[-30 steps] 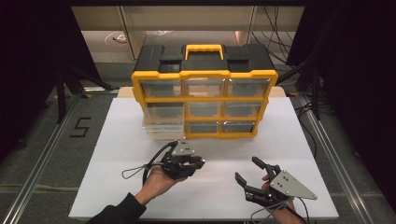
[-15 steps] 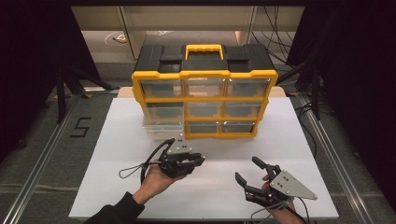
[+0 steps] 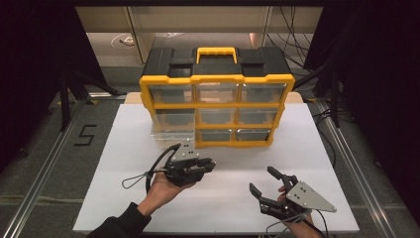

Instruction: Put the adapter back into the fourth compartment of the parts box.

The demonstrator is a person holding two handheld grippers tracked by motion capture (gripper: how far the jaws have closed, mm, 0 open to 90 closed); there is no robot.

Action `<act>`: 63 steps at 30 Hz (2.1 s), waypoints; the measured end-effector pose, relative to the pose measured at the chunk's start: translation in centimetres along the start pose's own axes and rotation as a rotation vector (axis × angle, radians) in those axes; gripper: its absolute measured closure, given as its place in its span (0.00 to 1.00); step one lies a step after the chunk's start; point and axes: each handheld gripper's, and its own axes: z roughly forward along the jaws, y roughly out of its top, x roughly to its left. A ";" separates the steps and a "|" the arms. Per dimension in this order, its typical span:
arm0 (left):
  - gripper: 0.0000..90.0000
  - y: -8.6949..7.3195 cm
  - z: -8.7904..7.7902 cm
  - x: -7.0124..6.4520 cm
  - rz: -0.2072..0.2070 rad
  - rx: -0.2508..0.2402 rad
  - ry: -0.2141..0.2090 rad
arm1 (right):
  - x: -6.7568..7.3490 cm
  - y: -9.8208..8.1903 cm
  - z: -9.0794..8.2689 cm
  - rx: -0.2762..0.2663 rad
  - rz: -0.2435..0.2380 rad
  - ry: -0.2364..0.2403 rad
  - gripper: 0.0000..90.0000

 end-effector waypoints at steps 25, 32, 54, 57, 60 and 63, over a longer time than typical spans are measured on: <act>0.84 1.8 -2.8 0.8 -0.011 -0.100 0.037 | 0.0 0.0 0.0 0.004 -0.001 0.002 0.28; 0.84 2.0 -3.0 0.9 -0.013 -0.111 0.044 | 0.0 0.0 0.0 0.003 -0.001 0.003 0.28; 0.84 3.2 -5.0 1.7 -0.026 -0.175 0.080 | 0.0 0.0 0.1 0.004 0.001 0.003 0.28; 0.84 3.2 -5.0 1.8 -0.027 -0.177 0.083 | 0.0 0.0 0.1 0.004 0.001 0.003 0.28; 0.84 3.3 -5.2 1.9 -0.030 -0.183 0.086 | 0.0 0.0 0.0 0.004 0.000 0.004 0.28; 0.84 3.4 -5.4 2.2 -0.037 -0.192 0.093 | 0.0 0.0 0.0 0.006 0.001 0.002 0.28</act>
